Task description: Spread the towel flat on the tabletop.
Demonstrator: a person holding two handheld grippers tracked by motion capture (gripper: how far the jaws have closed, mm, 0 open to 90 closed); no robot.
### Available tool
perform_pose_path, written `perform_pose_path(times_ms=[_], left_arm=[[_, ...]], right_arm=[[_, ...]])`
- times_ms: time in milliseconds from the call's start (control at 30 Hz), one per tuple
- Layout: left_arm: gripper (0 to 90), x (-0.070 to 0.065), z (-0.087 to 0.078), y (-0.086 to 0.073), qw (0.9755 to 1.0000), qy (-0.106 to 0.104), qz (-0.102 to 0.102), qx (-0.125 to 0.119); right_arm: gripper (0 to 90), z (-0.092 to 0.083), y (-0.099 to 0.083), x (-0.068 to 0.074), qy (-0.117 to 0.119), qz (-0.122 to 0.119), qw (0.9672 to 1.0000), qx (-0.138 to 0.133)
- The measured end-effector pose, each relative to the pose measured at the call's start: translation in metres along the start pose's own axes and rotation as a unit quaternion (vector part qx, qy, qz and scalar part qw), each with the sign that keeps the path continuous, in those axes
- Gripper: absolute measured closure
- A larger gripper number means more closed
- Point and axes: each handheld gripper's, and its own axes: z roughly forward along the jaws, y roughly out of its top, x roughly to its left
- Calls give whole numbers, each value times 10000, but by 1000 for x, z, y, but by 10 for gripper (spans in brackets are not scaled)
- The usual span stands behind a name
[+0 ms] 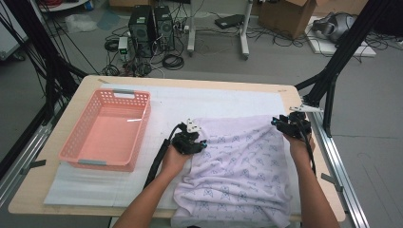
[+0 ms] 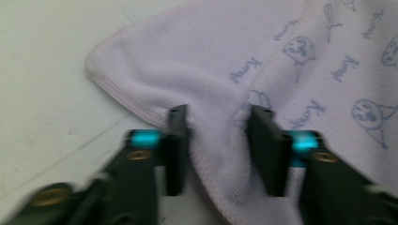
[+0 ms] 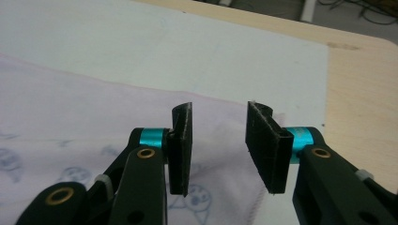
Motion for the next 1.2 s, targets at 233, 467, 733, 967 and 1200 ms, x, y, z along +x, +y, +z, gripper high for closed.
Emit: perform_pose_path(times_ms=[233, 467, 733, 967, 1200], left_arm=[[849, 51, 3, 6, 9882, 994, -1147, -197], [612, 76, -11, 3, 9800, 995, -1626, -563], [446, 63, -24, 2, 9858, 407, -1468, -708], [420, 51, -34, 3, 9897, 147, -1218, -739], [433, 40, -40, 5, 9919, -223, -1221, -281]], right_arm=[[574, -11, -2, 11, 349, -268, 9990, -24], [527, -13, -21, 21, 647, -373, 9970, 208], [413, 1, -42, 44, 1196, -810, 9872, 682], [864, 15, -43, 47, 759, -1145, 9886, 609], [872, 30, -30, 21, -728, -352, 9961, 346]])
